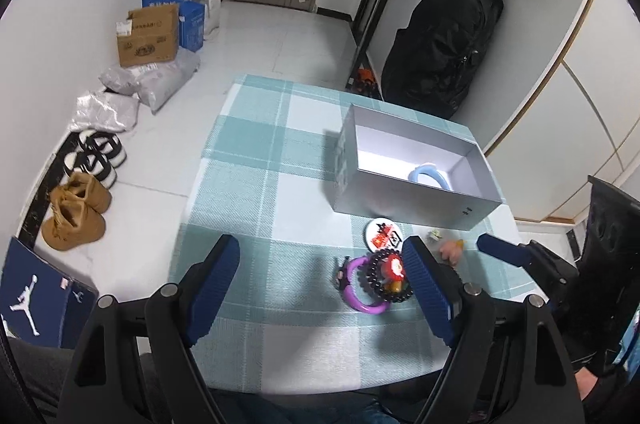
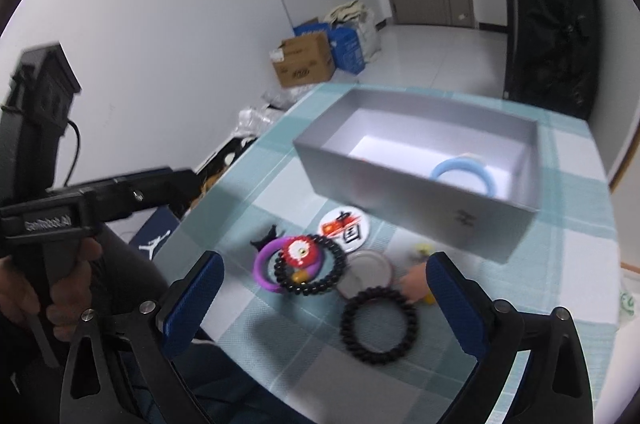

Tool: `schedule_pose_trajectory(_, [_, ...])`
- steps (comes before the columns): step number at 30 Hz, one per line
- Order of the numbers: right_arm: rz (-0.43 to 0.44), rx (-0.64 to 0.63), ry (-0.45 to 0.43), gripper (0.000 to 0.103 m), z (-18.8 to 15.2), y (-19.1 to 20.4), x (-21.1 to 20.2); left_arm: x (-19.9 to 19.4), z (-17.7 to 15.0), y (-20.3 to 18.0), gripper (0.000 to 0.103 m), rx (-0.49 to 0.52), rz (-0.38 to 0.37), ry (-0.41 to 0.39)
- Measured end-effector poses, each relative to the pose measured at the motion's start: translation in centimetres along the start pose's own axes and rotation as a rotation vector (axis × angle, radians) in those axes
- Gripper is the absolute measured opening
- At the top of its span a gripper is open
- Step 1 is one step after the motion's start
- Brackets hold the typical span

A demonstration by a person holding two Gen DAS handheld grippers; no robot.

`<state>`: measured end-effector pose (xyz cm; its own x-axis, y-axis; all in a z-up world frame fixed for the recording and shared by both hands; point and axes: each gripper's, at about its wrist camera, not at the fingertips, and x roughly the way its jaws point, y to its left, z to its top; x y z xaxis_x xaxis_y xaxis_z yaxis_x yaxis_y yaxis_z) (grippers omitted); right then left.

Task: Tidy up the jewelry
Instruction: 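Grasp the red-and-white beaded flower charm with the right tool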

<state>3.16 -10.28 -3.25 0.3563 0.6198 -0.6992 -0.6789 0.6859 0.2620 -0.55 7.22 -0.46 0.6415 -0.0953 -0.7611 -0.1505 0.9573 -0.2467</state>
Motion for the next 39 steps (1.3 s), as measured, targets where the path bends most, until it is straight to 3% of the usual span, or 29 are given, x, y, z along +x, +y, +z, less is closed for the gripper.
schedule_pose_trajectory(7, [0.020, -0.023, 0.070, 0.068, 0.4, 0.8, 3.2, 0.2, -0.8, 1.5, 0.080, 0.009, 0.012, 0.015])
schedule_pose_trajectory(9, [0.013, -0.031, 0.087, 0.055, 0.4, 1.0, 4.0, 0.6, -0.9, 2.0, 0.080, 0.000, 0.024, 0.031])
schedule_pose_trajectory(13, [0.010, -0.041, 0.088, 0.052, 0.6, 1.2, 4.7, 1.4, -1.0, 2.5, 0.080, -0.006, 0.035, 0.073])
schedule_pose_trajectory(20, [0.015, -0.054, 0.097, 0.021, 0.7, 1.2, 4.8, 2.8, -1.6, 2.4, 0.080, 0.017, 0.057, 0.152])
schedule_pose_trajectory(30, [0.020, -0.053, 0.067, 0.020, 0.7, 0.9, 3.3, 3.9, -2.4, 1.0, 0.080, 0.078, 0.060, 0.215])
schedule_pose_trajectory(39, [0.018, 0.052, -0.021, 0.020, 1.3, -1.5, 0.1, 3.4, -2.4, -2.5, 0.080, 0.201, -0.011, 0.163])
